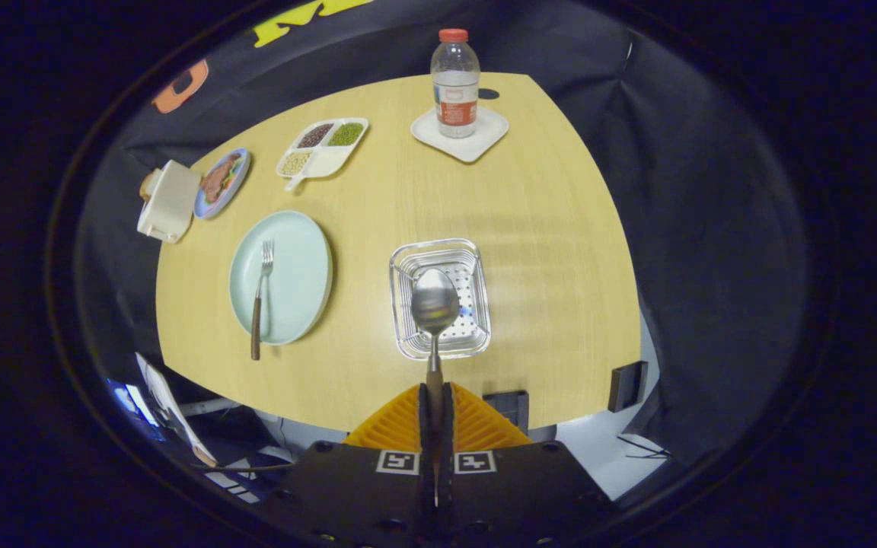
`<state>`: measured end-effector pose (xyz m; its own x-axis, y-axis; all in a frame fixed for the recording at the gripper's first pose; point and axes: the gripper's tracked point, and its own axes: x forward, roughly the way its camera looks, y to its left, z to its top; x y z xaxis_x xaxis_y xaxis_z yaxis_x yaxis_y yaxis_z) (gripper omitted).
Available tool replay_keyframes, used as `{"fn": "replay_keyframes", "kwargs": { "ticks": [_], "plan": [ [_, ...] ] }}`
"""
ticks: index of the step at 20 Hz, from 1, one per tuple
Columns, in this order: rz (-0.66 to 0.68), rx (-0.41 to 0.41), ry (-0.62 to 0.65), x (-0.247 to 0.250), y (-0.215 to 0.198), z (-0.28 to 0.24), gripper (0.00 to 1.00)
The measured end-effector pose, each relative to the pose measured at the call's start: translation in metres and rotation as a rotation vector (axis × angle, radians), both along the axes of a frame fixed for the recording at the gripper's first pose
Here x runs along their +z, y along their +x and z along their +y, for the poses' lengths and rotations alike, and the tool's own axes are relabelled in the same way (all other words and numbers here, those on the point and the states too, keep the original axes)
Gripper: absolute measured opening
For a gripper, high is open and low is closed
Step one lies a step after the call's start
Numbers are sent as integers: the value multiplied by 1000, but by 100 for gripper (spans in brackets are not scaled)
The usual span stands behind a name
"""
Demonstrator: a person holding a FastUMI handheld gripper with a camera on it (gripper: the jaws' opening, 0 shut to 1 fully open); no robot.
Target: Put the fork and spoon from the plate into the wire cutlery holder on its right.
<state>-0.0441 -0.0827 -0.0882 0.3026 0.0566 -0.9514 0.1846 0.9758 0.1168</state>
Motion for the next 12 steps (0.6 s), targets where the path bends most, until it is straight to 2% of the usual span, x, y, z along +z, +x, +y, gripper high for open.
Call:
{"fn": "replay_keyframes", "kwargs": {
  "ticks": [3, 4, 5, 6, 11, 12],
  "plan": [
    [-44, -37, -6, 9, 13, -6, 7],
    [-64, -42, -19, 13, 14, -6, 13],
    [-78, -42, -17, 20, 16, -4, 21],
    [-96, -41, -11, 26, 15, 1, 44],
    [-178, 21, 9, 40, 12, 54, 85],
    [-189, 29, 31, 38, 13, 73, 89]
  ]
}}
